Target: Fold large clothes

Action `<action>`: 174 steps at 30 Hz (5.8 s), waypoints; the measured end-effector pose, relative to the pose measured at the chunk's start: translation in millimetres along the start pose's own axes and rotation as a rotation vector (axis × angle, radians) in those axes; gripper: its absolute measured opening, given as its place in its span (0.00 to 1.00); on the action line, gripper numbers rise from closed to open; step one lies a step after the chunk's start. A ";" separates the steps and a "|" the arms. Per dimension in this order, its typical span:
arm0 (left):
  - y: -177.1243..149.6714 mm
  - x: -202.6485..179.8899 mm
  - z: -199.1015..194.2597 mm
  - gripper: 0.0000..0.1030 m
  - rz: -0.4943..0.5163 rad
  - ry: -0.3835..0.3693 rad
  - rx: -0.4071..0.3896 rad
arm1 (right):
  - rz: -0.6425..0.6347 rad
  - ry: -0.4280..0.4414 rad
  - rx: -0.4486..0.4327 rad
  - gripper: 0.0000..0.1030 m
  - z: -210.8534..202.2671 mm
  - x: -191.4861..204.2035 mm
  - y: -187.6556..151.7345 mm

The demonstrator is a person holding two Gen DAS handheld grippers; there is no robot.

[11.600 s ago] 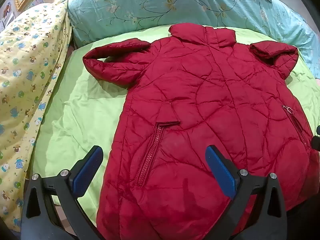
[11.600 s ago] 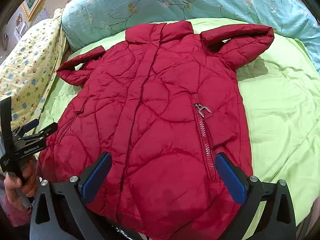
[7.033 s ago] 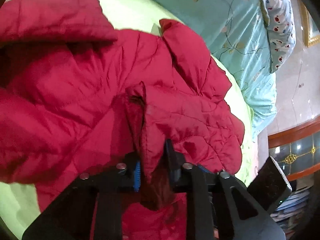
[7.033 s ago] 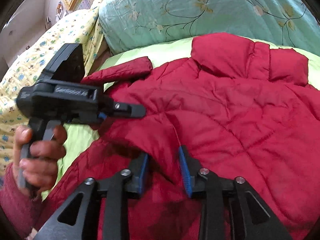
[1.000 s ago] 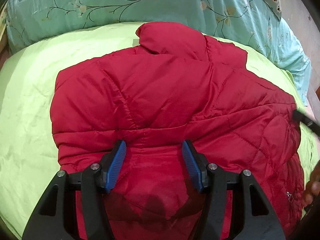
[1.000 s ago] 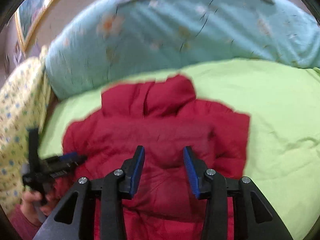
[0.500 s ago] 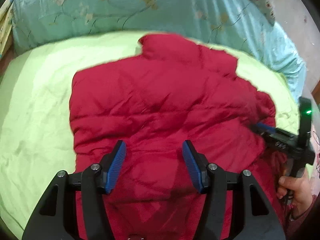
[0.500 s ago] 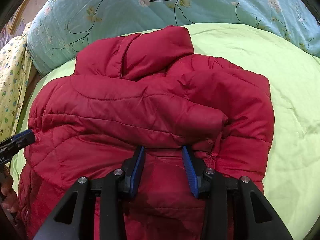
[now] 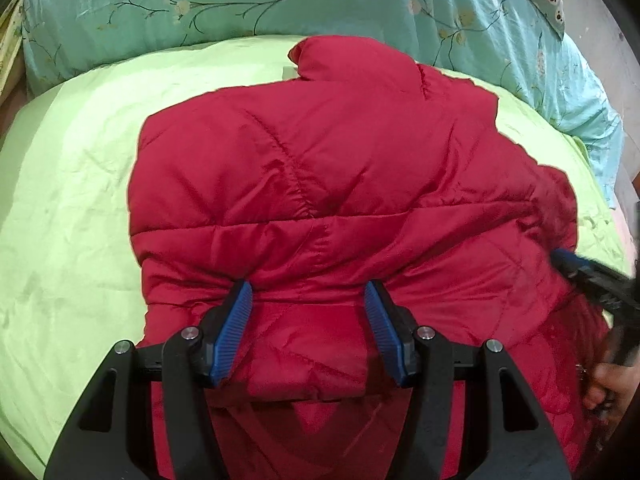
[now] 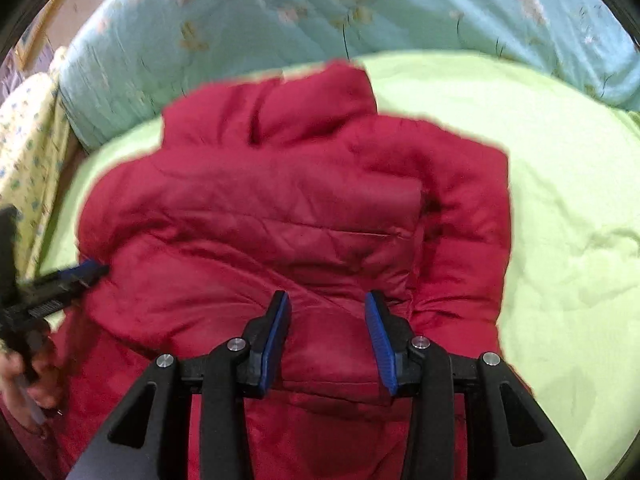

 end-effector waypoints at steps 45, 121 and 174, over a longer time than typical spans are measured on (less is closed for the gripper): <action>-70.0 15.4 -85.2 0.64 -0.072 -0.043 0.008 | 0.101 0.187 -0.029 0.55 -113.1 -26.3 -71.0; -148.2 -8.0 -228.1 0.17 -0.023 -0.238 -0.182 | 0.046 0.409 -0.104 0.23 -235.7 -32.6 -147.8; 62.8 72.1 -71.8 0.21 -0.355 -0.205 -0.183 | 0.499 0.392 -0.282 0.29 -93.7 -90.6 68.4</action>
Point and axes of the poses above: each gripper's, at about its wrist camera, not at the fingertips, and z roughly the way its jaws point, x to its left, y to its top, the point moved 7 cm from there along z, roughly the way its jaws point, and after that the axes turned 9 degrees about z, right-handed, at the moved point
